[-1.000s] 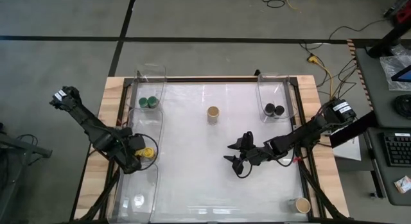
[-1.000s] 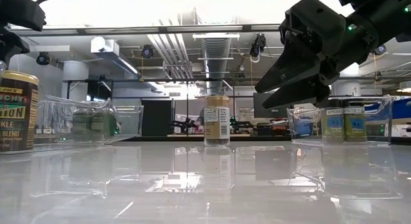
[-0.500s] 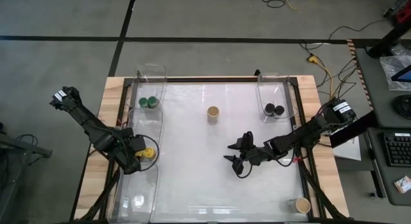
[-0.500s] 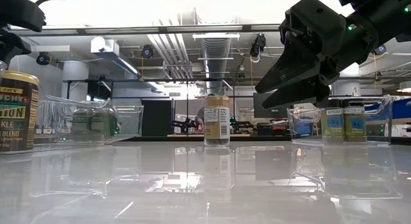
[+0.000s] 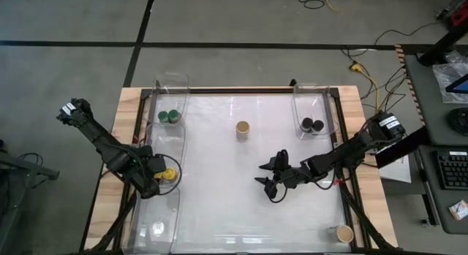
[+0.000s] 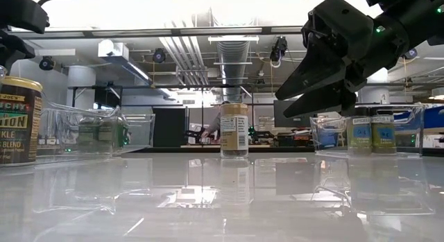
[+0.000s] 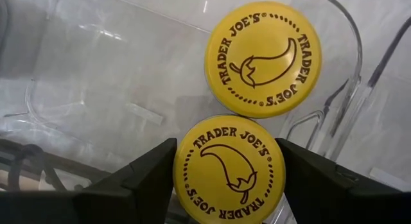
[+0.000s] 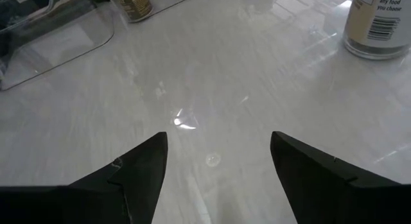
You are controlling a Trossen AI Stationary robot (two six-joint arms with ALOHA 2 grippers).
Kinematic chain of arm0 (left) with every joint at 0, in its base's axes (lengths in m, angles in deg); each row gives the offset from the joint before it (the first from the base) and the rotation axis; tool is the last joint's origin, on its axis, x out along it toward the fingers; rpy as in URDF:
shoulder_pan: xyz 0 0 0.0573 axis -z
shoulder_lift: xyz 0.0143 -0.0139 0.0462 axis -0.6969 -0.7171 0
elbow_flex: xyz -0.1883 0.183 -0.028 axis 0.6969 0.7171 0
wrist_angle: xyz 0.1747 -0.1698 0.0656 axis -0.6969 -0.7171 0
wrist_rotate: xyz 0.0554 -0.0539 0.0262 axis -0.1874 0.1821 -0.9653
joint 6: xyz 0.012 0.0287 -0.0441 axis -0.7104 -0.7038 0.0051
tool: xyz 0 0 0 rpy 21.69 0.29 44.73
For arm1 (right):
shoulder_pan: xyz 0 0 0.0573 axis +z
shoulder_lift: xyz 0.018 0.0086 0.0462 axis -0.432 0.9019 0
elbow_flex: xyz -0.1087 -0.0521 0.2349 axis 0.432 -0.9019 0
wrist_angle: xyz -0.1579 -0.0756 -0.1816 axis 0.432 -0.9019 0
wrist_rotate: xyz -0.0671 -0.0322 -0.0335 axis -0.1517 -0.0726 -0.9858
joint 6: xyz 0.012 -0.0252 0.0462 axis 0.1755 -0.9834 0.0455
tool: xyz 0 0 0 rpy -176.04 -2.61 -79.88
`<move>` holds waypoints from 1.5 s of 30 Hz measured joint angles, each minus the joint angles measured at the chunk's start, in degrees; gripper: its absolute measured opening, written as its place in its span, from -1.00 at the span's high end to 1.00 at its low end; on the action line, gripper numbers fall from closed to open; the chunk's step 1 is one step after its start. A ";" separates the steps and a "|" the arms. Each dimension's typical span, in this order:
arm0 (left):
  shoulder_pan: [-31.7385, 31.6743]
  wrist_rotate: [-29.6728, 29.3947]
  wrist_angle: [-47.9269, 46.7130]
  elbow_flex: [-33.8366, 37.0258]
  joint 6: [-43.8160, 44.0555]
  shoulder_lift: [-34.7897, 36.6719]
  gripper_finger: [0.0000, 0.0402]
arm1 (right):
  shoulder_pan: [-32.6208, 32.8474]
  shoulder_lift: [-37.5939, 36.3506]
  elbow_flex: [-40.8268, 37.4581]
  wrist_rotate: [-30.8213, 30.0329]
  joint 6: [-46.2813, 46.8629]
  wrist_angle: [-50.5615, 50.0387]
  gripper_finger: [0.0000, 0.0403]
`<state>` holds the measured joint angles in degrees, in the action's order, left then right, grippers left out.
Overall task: Sort spices by type
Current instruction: Put the yellow spice bottle into the middle left transparent bin
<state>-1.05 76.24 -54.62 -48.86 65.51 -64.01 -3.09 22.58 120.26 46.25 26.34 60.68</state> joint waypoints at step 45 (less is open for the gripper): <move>-0.07 9.15 -18.45 -5.80 1.44 5.98 -0.43 | -0.02 0.00 0.00 -0.02 0.26 0.00 -0.27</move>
<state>-1.11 85.39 -73.06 -54.67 66.95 -58.03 -3.11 22.58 120.26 46.24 26.60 60.68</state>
